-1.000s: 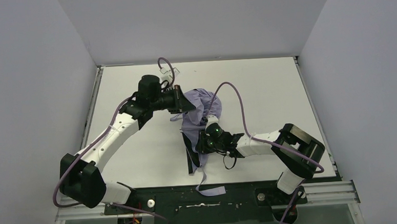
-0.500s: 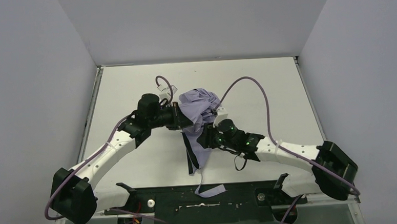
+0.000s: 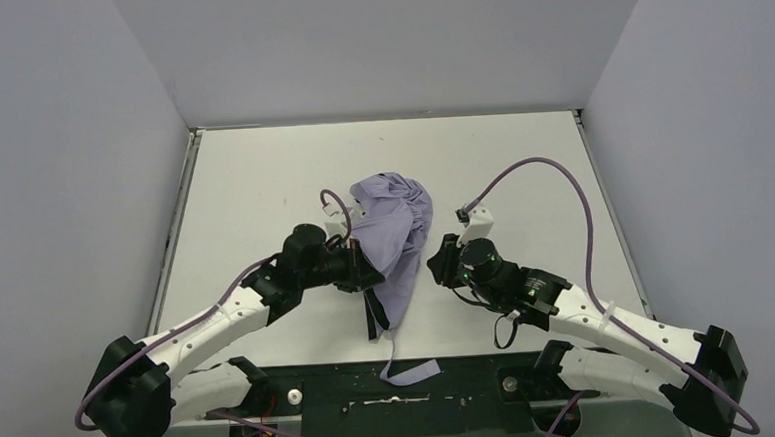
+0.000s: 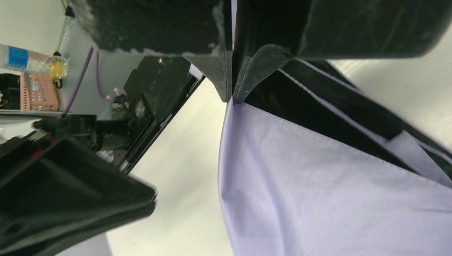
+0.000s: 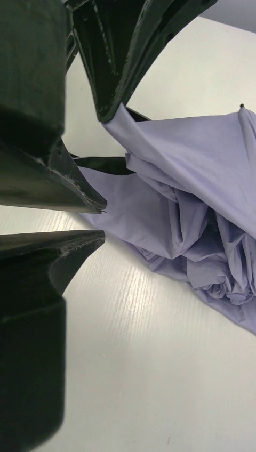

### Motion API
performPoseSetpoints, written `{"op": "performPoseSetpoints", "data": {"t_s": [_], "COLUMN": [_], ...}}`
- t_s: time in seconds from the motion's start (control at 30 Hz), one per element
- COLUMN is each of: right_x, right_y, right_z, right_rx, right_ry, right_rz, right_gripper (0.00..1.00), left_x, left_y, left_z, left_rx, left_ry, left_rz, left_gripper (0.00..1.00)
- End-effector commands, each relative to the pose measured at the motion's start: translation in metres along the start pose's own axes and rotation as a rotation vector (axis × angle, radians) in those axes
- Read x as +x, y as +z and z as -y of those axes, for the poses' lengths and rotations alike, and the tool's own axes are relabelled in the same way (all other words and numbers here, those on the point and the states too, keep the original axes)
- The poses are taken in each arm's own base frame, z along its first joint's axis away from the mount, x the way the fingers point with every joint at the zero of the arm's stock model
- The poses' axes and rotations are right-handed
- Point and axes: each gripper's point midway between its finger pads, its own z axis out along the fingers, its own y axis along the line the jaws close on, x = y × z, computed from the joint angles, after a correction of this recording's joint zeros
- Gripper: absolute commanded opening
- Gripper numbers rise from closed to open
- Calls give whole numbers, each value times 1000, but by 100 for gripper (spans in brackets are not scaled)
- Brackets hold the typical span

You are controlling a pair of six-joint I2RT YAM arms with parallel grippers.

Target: Put away the umbrella

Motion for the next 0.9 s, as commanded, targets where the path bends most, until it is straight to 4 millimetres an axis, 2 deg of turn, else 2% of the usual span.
{"op": "performPoseSetpoints", "data": {"t_s": [0.0, 0.13, 0.27, 0.37, 0.47, 0.7, 0.87], "right_x": [-11, -17, -34, -49, -56, -54, -53], "right_y": [1, 3, 6, 7, 8, 7, 4], "right_z": [-4, -14, -36, -52, -58, -58, -54], "right_rx": [5, -28, -97, -128, -142, -147, -139], "right_ry": [12, 21, -14, -34, -33, -22, -21], "right_rz": [25, 36, 37, 40, 50, 48, 46], "right_gripper": [20, 18, 10, 8, 8, 8, 8], "left_x": [4, 11, 14, 10, -5, -46, -49], "left_y": [4, 3, 0, -2, -7, -22, -18], "left_z": [7, 9, 5, 6, 15, 29, 32], "left_rx": [28, 28, 14, 5, 2, -10, 24], "left_ry": [12, 14, 26, 29, 50, 105, 143], "left_rz": [72, 65, 68, 77, 112, 225, 190], "left_gripper": [0, 0, 3, 12, 19, 46, 59]}}
